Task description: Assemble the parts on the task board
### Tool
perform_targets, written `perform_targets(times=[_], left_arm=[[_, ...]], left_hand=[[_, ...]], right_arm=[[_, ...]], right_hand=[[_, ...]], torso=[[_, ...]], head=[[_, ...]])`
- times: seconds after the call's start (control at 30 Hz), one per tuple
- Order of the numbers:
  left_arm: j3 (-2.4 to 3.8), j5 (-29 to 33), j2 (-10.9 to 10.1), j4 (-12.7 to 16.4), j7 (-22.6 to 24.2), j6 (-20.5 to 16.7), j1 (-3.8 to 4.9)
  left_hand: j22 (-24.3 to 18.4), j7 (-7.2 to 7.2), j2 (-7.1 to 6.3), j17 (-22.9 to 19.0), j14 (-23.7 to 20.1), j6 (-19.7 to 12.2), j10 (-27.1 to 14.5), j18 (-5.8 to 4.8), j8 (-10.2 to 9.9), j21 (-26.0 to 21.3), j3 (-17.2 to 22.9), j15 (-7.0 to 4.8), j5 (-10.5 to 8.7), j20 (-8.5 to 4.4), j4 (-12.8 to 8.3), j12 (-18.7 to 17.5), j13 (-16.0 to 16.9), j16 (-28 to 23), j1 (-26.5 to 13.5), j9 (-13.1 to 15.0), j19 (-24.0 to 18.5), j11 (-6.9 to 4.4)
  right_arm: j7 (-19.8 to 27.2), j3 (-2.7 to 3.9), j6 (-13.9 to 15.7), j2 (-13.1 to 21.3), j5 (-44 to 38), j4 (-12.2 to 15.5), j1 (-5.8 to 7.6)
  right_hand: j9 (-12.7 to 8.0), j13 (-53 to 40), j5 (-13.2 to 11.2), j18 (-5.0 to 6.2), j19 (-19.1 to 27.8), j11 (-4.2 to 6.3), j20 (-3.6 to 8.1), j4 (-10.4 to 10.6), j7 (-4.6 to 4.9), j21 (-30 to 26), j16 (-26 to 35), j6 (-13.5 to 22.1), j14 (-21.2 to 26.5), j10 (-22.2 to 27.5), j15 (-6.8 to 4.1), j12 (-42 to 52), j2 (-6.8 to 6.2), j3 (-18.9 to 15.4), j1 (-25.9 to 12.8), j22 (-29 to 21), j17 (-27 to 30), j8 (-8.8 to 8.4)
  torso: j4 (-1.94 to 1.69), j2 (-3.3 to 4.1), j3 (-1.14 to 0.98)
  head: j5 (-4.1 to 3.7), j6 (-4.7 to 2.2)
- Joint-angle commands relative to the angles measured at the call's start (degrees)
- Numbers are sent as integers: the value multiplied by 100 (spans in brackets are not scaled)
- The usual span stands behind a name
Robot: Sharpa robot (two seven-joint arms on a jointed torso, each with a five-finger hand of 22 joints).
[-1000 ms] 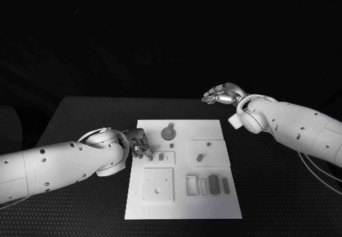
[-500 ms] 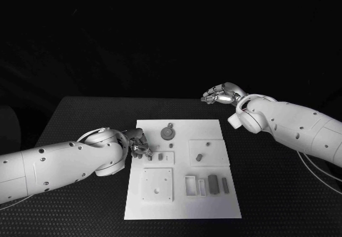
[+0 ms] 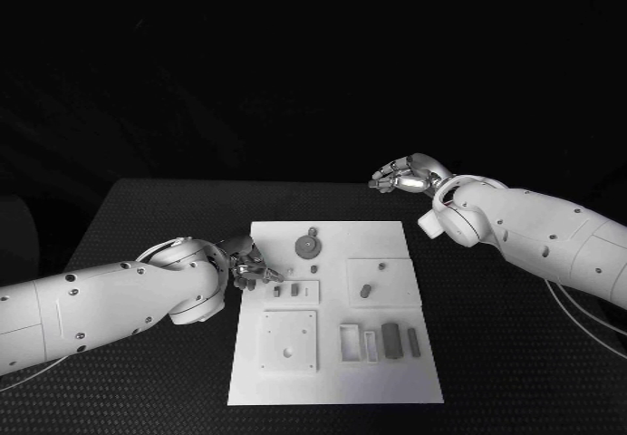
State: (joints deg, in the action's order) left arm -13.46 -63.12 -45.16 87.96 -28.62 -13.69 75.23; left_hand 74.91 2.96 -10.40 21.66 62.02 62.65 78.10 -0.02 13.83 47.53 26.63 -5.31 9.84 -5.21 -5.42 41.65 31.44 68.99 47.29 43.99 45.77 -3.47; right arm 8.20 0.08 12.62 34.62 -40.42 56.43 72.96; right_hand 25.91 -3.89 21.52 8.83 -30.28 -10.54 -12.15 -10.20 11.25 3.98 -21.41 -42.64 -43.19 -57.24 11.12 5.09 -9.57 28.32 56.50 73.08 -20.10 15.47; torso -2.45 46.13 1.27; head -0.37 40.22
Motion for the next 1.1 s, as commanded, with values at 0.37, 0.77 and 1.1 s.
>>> perform_targets(times=[0.37,0.77,1.1], left_arm=[[29,344,-86,161,55,325,2],[25,189,-214,421,-222,809,3],[-9,223,-124,402,-195,773,2]], left_hand=[[85,-24,-117,-2,-14,100,-25,13,-23,-74,-44,-52,-484,-594,201,-28,26,-30,-34,-5,-47,-13],[117,-30,223,4,-60,204,-22,2,-23,-64,-229,-35,-116,-572,166,-36,41,-18,50,-9,-118,-8],[113,-34,278,7,-60,217,-18,2,-29,-65,-253,-36,-106,-575,194,-33,45,-12,28,-14,-121,-10]], right_arm=[[59,1,-49,25,2,7,-13],[57,1,-45,66,3,28,-14],[56,1,-48,65,5,32,-14]], right_hand=[[-11,-7,26,-101,23,-2,22,16,90,-28,41,51,11,-43,35,-36,44,-19,-33,7,5,24],[-12,-7,28,-102,24,-2,22,16,90,-28,41,52,10,-44,35,-38,44,-18,-33,7,5,26],[-13,-8,29,-102,24,-2,23,16,90,-28,41,51,10,-45,35,-39,42,-16,-31,8,5,28]], torso=[[-3,-2,2],[-5,-2,1],[-4,1,3]], head=[[-13,-3],[-14,-5],[-9,-6]])
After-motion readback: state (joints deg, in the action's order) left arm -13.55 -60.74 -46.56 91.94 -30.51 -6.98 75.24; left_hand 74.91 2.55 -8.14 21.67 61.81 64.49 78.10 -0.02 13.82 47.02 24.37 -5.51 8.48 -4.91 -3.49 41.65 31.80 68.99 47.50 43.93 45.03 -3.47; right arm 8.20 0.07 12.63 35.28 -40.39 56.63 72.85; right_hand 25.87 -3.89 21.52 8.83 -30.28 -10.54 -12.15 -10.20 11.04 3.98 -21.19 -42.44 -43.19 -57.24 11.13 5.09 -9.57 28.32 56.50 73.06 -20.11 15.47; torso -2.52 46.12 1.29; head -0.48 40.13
